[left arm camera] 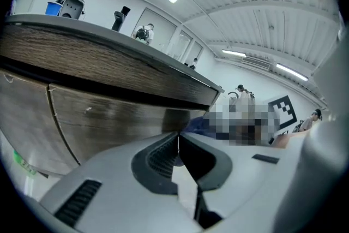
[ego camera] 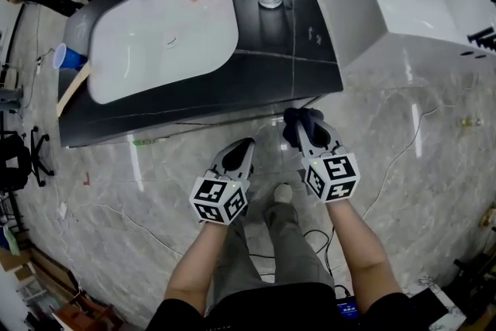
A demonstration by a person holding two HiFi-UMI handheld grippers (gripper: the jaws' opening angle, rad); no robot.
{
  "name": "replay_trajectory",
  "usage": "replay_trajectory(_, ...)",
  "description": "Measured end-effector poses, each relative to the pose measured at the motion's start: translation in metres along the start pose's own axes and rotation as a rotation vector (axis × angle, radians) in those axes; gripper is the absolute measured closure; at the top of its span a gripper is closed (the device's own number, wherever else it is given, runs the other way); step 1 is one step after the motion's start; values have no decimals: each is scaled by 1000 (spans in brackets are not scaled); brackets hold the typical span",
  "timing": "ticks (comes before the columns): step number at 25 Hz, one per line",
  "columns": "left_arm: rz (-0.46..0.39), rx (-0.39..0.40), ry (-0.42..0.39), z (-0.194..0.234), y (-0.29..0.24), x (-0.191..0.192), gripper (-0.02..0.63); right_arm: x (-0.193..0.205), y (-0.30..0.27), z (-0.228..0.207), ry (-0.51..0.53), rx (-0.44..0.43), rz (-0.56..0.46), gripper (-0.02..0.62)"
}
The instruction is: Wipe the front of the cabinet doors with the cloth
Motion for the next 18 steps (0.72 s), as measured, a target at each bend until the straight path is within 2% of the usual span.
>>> replay_trajectory(6,-21,-57,37,23,32,11,592,16,-16,49,24,-99,32,545)
replay_trajectory(13,-24,-129,72,84,64,35,592,37,-66,126,89,-196,95,545)
replay_trajectory(18,-14,-158,88,118,80,55,592,42,-102,169,146,-234,109,545)
Point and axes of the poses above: the fingertips, and each gripper's own axes: y backward along the fingers, z to its left, x out of its underside, the point moved 8 cm from there along y, backward along the fingers, and after that the axes turned 12 degrees about z, right-handed, at the moved point
